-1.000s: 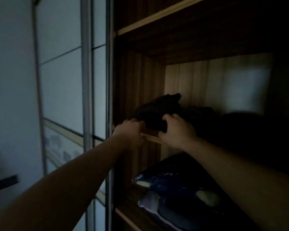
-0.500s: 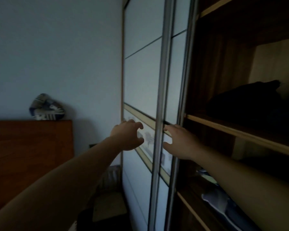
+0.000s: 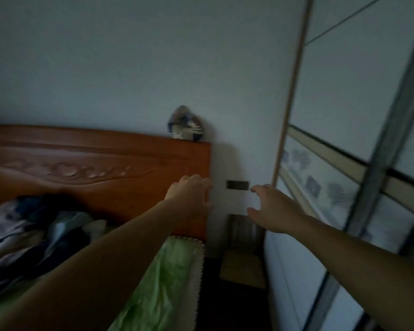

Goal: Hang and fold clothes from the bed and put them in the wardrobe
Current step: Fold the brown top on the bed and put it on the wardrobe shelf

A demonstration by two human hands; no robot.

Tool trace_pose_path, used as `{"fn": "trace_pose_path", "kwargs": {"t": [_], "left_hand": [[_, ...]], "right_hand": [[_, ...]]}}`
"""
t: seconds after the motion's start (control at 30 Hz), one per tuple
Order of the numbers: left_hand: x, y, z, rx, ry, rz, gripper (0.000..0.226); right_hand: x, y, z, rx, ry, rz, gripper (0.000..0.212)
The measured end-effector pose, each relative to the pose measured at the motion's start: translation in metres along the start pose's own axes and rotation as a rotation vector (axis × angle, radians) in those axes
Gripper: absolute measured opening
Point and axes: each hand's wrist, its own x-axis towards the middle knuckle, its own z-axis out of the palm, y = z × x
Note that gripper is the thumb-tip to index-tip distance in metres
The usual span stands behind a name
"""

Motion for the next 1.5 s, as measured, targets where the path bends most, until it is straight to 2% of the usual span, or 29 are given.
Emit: {"fn": "trace_pose_path", "kwargs": {"t": [0.17, 0.27, 0.4, 0.63, 0.87, 1.07, 1.33, 1.5], "left_hand": [[-0.076, -0.062, -0.009, 0.104, -0.014, -0.287, 0.057], [-0.141, -0.091, -0.013, 0.140, -0.024, -0.478, 0.046], [-0.233, -0.103, -0.021, 0.148, -0.050, -0.697, 0.048], [-0.383, -0.124, -0.049, 0.160, 0.034, -0.986, 0.049], [-0.522, -0.153, -0.071, 0.167, 0.028, -1.148, 0.050], [-0.620, -0.185, -0.073, 0.147, 0.061, -1.201, 0.050], [-0.673, -0.238, -0.039, 0.113, 0.091, -1.289, 0.044], [-0.678, -0.275, 0.001, 0.061, -0.014, -1.374, 0.047]], "right_hand": [[0.031, -0.064, 0.041, 0.148, -0.120, -0.207, 0.060], [0.032, -0.109, 0.067, 0.166, -0.164, -0.353, 0.062], [0.008, -0.169, 0.094, 0.204, -0.279, -0.508, 0.063], [-0.061, -0.278, 0.120, 0.274, -0.416, -0.715, 0.065], [-0.150, -0.389, 0.146, 0.192, -0.468, -0.867, 0.066], [-0.213, -0.465, 0.164, 0.086, -0.413, -0.970, 0.071], [-0.238, -0.532, 0.210, -0.022, -0.438, -1.025, 0.064], [-0.225, -0.563, 0.265, -0.050, -0.531, -1.074, 0.062]]}}
